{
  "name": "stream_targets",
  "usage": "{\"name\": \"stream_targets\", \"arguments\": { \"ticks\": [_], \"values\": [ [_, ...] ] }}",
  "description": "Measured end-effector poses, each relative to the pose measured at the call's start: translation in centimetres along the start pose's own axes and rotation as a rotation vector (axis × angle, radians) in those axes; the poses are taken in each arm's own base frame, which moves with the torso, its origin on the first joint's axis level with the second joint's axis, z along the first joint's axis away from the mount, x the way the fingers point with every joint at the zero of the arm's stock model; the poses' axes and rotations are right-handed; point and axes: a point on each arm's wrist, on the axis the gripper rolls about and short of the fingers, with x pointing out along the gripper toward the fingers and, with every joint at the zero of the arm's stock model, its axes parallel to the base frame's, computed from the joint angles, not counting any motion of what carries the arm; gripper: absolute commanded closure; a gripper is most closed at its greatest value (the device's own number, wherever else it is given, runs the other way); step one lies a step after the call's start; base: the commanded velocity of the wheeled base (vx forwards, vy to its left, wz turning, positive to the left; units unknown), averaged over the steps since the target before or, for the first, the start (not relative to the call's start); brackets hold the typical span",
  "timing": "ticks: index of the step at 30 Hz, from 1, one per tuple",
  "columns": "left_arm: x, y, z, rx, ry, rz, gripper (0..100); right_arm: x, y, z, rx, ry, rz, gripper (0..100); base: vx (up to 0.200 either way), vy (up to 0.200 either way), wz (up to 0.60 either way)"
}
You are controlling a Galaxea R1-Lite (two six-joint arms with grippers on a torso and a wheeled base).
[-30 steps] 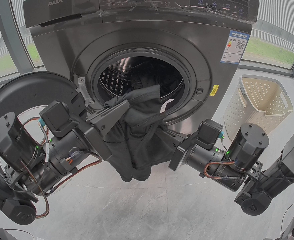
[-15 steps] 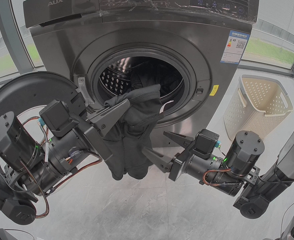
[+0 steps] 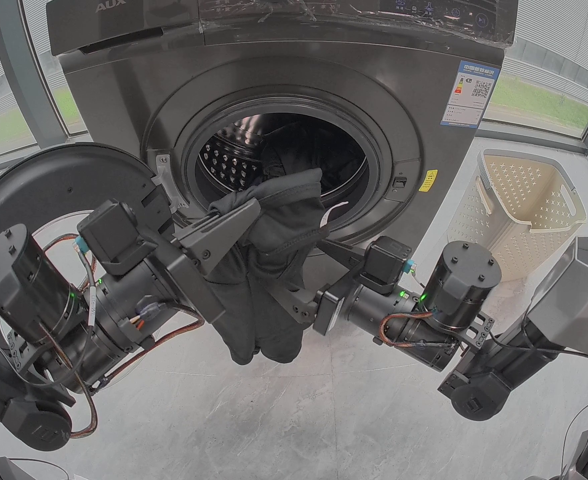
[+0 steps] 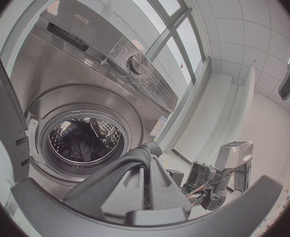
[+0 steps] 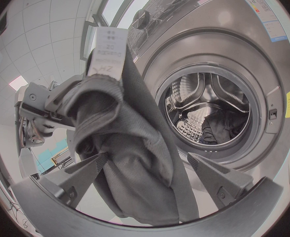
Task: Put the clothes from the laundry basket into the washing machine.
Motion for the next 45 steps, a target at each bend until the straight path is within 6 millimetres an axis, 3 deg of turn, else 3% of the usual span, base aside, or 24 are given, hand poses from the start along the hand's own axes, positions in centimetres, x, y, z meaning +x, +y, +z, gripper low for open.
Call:
{"name": "stream_targets", "arguments": {
  "ticks": [5, 6, 19, 31, 40, 41, 45],
  "values": [
    [0.0, 0.1, -0.1, 0.001, 0.004, 0.004, 100, 1.0, 0.2, 0.2, -0.007, -0.022, 0.013, 0, 0.0, 0.0, 0.0],
    [0.0, 0.2, -0.1, 0.001, 0.005, 0.005, 100, 1.1, 0.3, 0.2, -0.008, -0.026, 0.018, 100, 0.0, 0.0, 0.0],
    [0.2, 0.3, -0.3, 0.001, 0.01, 0.01, 100, 1.2, 0.9, 0.7, -0.021, -0.046, 0.03, 100, 0.0, 0.0, 0.0],
    [0.4, 0.4, -0.2, 0.001, 0.001, 0.014, 100, -4.0, 0.8, 2.4, -0.018, 0.015, -0.015, 100, 0.0, 0.0, 0.0],
    [0.3, 0.4, -0.3, 0.001, 0.006, 0.018, 100, -6.0, 0.4, 4.2, -0.028, -0.016, -0.046, 100, 0.0, 0.0, 0.0],
    [0.3, 0.4, -0.3, 0.001, 0.008, 0.018, 0, -6.1, 0.4, 4.4, -0.029, -0.022, -0.047, 100, 0.0, 0.0, 0.0],
    [0.2, 0.4, -0.3, -0.008, 0.01, 0.021, 0, -6.7, 0.5, 5.5, -0.036, -0.054, -0.048, 100, 0.0, 0.0, 0.0]
  ]
}}
